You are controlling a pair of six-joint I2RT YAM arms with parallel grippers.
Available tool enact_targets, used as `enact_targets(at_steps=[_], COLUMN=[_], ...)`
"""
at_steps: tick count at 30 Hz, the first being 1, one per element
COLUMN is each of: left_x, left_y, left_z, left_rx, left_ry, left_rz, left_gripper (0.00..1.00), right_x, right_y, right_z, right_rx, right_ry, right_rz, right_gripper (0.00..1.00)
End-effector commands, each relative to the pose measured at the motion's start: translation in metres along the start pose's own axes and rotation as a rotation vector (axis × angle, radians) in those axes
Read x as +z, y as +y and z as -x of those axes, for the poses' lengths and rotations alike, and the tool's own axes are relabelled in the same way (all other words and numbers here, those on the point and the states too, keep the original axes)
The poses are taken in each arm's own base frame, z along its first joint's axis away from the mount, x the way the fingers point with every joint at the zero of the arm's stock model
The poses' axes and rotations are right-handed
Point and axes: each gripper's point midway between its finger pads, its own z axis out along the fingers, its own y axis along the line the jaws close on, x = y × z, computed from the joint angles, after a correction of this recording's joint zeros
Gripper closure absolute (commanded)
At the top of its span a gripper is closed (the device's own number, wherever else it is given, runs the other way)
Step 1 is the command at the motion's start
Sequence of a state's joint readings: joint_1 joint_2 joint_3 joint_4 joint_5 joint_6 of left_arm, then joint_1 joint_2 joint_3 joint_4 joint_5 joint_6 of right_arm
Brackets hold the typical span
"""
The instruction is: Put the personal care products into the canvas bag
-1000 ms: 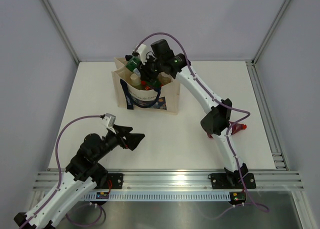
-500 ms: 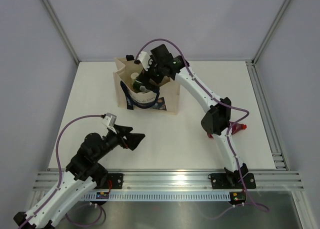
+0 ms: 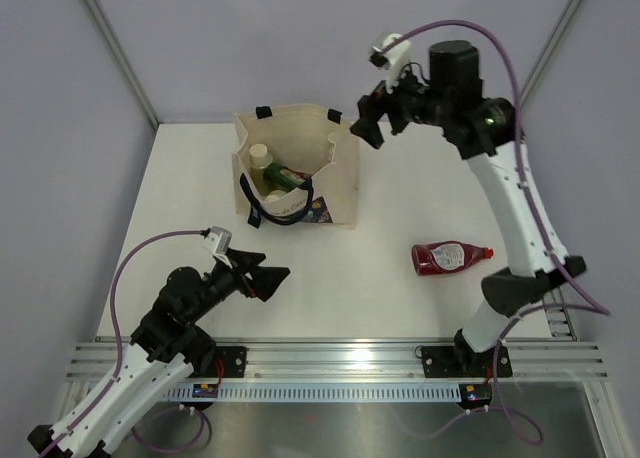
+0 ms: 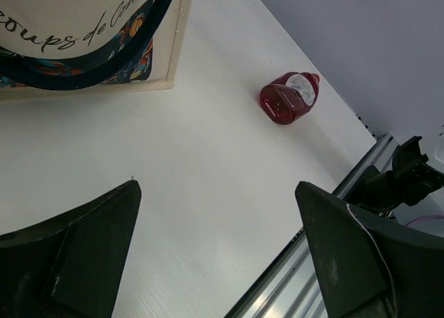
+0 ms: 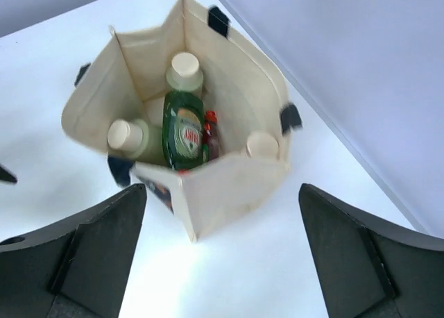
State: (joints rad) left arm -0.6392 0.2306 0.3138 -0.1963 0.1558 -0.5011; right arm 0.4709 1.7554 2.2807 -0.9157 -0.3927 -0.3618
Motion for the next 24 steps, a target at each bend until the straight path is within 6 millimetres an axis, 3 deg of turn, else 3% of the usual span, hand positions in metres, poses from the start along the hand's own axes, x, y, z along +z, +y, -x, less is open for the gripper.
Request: enact_targets(at_steps=[1, 2, 4, 5, 6, 8, 9, 11, 15, 16, 17, 20, 24], left_x=[-0.002, -0.002, -0.002, -0.002, -0.001, -0.001, 0.0, 0.001, 0.002, 0.002, 0.001, 0.0, 0.0], left_y=[-0.011, -0.011, -0.01, -0.01, -0.009, -0.009, -0.009, -0.008, -0.006, -0.006, -0.006, -0.006, -0.004], left_z=[0.016, 0.016, 0.016, 0.016, 0.015, 0.013, 0.013, 0.01, 0.006, 0.006, 0.005, 0.007, 0.009], left_rx=[0.021, 0.021, 0.022, 0.022, 0.021, 0.02, 0.02, 0.016, 0.002, -0.004, -0.006, -0.007, 0.0], left_ry=[-0.044, -0.043, -0.043, -0.042, -0.039, -0.034, -0.033, -0.025, -0.014, -0.013, -0.014, -0.019, -0.023], left_rz=[-0.039, -0.038, -0.035, -0.033, -0.033, -0.032, -0.033, -0.03, -0.027, -0.026, -0.025, -0.021, -0.011], left_gripper=[0.01, 0.01, 0.01, 0.01, 0.01, 0.01, 0.01, 0.01, 0.01, 0.01, 0.01, 0.01, 0.01], right_x=[-0.035, -0.042, -0.064, -0.07, -0.087, -0.104, -0.113, -0.122, -0.122, -0.118, -0.118, -0.112, -0.102], right_y=[0.007, 0.009, 0.025, 0.042, 0.043, 0.039, 0.048, 0.047, 0.039, 0.027, 0.03, 0.015, -0.008], right_z=[-0.047, -0.068, -0.145, -0.207, -0.219, -0.268, -0.303, -0.34, -0.381, -0.385, -0.402, -0.425, -0.44], right_rx=[0.011, -0.032, -0.239, -0.272, -0.46, -0.568, -0.616, -0.619, -0.623, -0.654, -0.651, -0.679, -0.707], right_ry=[0.072, 0.113, 0.264, 0.388, 0.39, 0.504, 0.564, 0.659, 0.745, 0.76, 0.789, 0.852, 0.903], right_rz=[0.055, 0.073, 0.18, 0.271, 0.279, 0.275, 0.317, 0.326, 0.31, 0.259, 0.268, 0.208, 0.11], right_gripper=[0.01, 0.01, 0.01, 0.0, 0.01, 0.0, 0.0, 0.0, 0.01, 0.01, 0.01, 0.01, 0.0])
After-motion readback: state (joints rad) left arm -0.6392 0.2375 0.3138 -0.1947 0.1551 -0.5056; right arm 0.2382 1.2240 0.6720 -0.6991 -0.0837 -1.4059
